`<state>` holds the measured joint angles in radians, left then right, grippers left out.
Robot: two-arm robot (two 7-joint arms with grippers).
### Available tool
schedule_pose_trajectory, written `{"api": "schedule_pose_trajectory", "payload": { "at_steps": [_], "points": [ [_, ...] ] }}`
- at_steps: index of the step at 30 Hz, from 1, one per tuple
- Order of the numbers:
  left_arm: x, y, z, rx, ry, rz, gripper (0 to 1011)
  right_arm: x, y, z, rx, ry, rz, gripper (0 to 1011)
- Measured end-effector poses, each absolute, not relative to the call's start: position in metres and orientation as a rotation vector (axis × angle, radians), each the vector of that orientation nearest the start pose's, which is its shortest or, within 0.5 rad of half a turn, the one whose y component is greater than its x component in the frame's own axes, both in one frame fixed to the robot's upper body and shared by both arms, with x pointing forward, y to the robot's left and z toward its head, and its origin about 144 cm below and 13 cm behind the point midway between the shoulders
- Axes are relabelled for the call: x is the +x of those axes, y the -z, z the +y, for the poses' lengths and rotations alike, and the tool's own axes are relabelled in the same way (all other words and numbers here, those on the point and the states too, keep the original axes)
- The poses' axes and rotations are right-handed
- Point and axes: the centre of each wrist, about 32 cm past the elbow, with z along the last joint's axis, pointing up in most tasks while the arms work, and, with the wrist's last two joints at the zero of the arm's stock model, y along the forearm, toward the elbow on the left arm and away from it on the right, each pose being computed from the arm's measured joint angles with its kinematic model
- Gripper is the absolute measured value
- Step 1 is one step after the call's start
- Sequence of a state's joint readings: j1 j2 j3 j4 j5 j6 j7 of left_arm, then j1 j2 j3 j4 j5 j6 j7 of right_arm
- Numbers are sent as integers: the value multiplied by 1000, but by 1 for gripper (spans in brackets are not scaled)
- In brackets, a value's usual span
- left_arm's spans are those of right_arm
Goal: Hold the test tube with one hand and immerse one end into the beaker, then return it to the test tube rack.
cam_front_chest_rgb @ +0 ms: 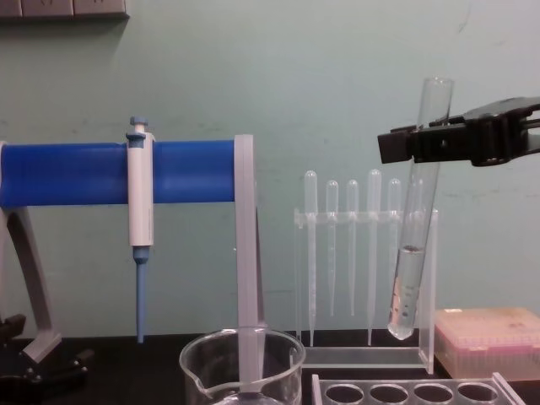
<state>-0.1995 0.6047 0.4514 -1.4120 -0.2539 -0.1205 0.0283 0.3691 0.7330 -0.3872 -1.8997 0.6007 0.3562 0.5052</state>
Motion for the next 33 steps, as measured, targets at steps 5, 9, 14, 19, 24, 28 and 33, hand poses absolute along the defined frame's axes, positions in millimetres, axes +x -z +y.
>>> {"api": "schedule_pose_trajectory", "payload": {
  "at_steps": [5, 9, 14, 19, 24, 28, 33],
  "points": [
    [489, -1140, 310, 304, -1248, -285, 1000, 485, -1335, -269, -190, 607, -152, 224],
    [489, -1140, 310, 304, -1248, -285, 1000, 486, -1340, -266, -183, 597, -163, 224],
    [489, -1140, 310, 304, -1248, -285, 1000, 489, -1352, -254, -169, 570, -184, 224],
    [489, -1140, 310, 304, -1248, -285, 1000, 492, -1360, -238, -158, 534, -194, 224],
    [489, -1140, 310, 304, -1248, -285, 1000, 498, -1359, -217, -149, 492, -179, 224],
    [489, -1140, 310, 304, -1248, -285, 1000, 502, -1352, -203, -151, 471, -163, 224],
    [489, -1140, 310, 304, -1248, -285, 1000, 510, -1339, -189, -168, 461, -159, 224]
  ]
}}
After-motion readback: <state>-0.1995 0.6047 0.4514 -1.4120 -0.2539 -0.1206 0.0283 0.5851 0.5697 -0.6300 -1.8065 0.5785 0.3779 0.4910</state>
